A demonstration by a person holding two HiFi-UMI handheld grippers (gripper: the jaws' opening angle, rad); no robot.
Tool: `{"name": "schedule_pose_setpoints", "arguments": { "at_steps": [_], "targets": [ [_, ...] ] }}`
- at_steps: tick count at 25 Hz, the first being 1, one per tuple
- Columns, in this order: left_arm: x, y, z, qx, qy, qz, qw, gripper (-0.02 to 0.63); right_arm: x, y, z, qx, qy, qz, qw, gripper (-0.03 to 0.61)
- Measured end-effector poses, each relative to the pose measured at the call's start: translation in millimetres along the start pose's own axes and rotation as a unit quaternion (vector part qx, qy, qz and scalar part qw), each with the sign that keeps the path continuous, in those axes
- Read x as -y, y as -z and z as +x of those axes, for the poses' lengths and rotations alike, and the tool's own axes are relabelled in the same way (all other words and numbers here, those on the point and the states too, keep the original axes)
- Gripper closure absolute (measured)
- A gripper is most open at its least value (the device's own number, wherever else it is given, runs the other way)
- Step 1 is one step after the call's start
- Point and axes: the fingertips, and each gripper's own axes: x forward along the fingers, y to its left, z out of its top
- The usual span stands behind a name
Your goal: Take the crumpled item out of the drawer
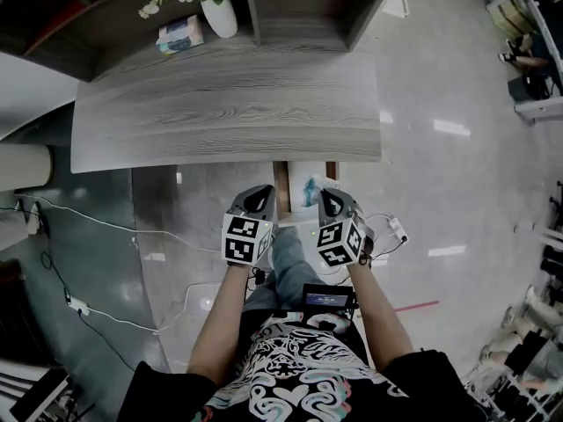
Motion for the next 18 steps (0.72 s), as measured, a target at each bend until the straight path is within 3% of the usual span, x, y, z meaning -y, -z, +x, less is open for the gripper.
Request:
{"name": "schedule_pose_setpoints", "arguments": {
  "at_steps": [5, 9, 18],
  "targets": [
    [-4, -12, -8, 0.005, -0.008, 0.028, 0.9996, 0.614, 3, -13, -7, 0.008, 0.014, 0.002, 1.000, 0.571],
    [-9, -21, -9, 0.017, -0.006, 0.028, 0.9995, 0.615, 5, -24, -5, 0.015, 0.024, -0.005, 1.000, 0.571],
    [-7, -37, -20, 0.042, 0.008, 0.032, 0.9986, 0.615, 24, -45, -31, 0.061, 0.048, 0.051, 0.996, 0.571]
  ]
}}
